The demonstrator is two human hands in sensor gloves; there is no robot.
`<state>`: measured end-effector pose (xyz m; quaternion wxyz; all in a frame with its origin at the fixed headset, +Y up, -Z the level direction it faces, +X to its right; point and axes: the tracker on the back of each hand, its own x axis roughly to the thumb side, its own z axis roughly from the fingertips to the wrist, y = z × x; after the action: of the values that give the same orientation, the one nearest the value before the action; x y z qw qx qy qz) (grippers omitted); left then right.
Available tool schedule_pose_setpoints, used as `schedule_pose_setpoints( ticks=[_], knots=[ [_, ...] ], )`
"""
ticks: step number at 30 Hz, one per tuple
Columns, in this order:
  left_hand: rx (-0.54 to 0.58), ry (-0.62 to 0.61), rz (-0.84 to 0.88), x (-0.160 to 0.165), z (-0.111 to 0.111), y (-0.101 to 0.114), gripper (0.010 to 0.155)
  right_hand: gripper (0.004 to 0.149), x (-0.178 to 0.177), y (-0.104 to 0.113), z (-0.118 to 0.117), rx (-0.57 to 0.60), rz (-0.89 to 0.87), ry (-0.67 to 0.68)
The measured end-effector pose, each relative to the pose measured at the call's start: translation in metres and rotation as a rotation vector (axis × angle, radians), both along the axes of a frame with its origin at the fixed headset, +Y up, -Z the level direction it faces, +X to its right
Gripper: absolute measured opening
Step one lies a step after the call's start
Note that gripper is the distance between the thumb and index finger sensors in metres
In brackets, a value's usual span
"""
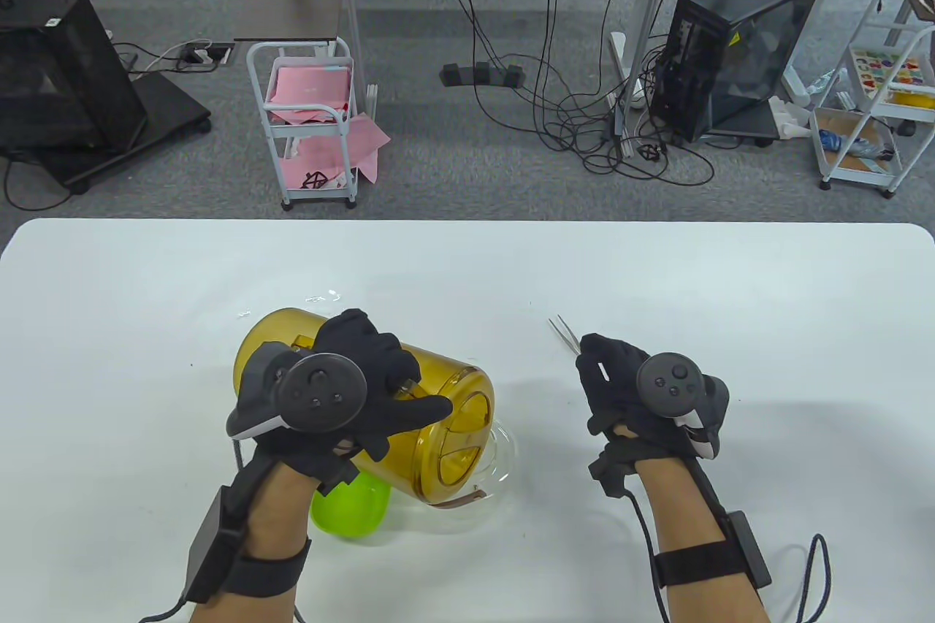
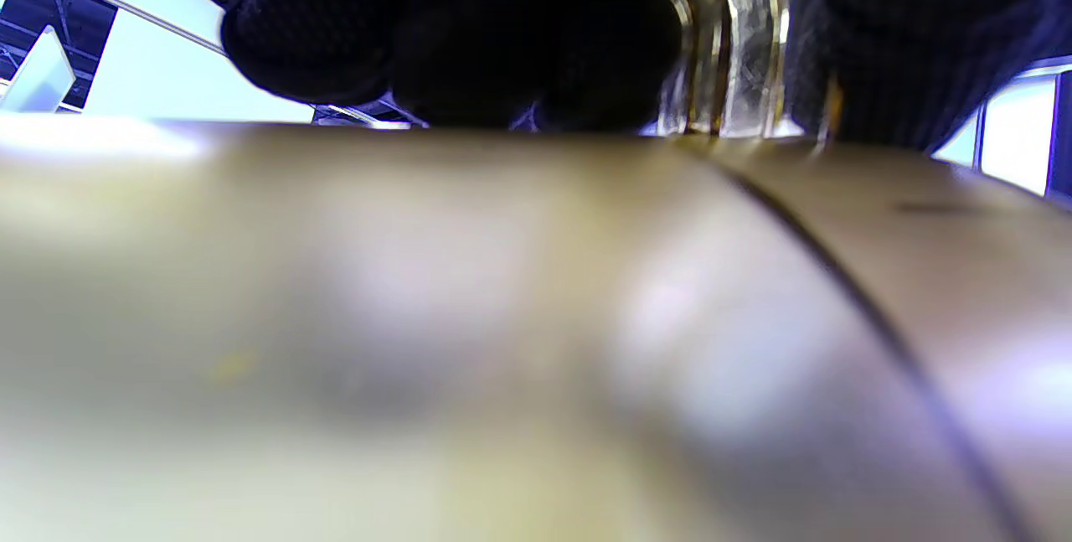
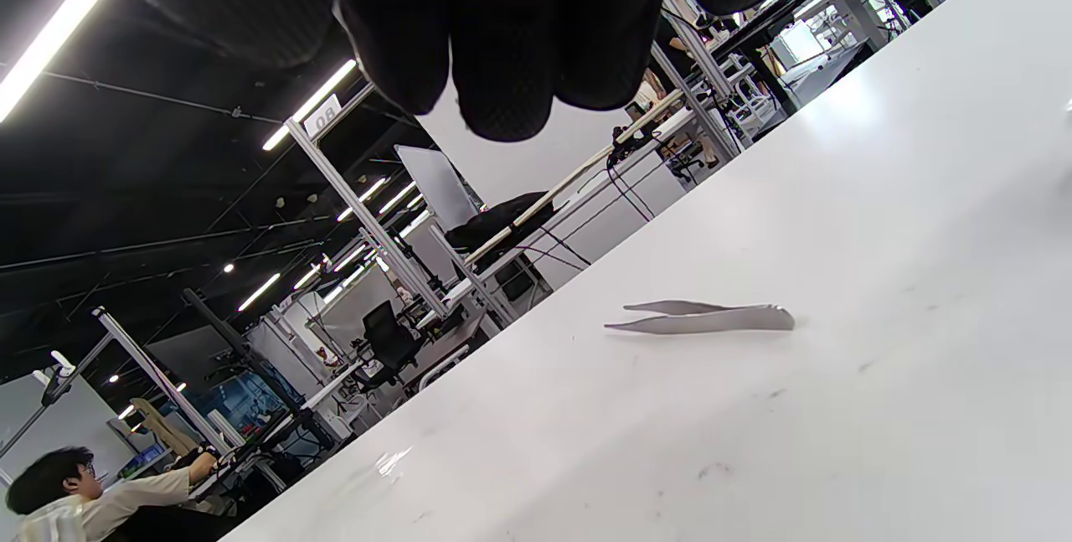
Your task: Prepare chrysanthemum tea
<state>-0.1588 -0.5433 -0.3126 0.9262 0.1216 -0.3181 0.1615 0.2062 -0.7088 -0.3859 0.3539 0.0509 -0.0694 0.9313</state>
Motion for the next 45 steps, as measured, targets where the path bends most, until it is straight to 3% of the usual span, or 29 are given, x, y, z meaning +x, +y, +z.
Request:
schedule_pose_setpoints(
  ticks=[45],
  knots=[
    [0.028, -0.004, -0.087, 0.020, 0.007, -0.003, 0.052, 0.052, 0.000, 0.000, 0.000, -0.006, 0.009, 0.005]
  ],
)
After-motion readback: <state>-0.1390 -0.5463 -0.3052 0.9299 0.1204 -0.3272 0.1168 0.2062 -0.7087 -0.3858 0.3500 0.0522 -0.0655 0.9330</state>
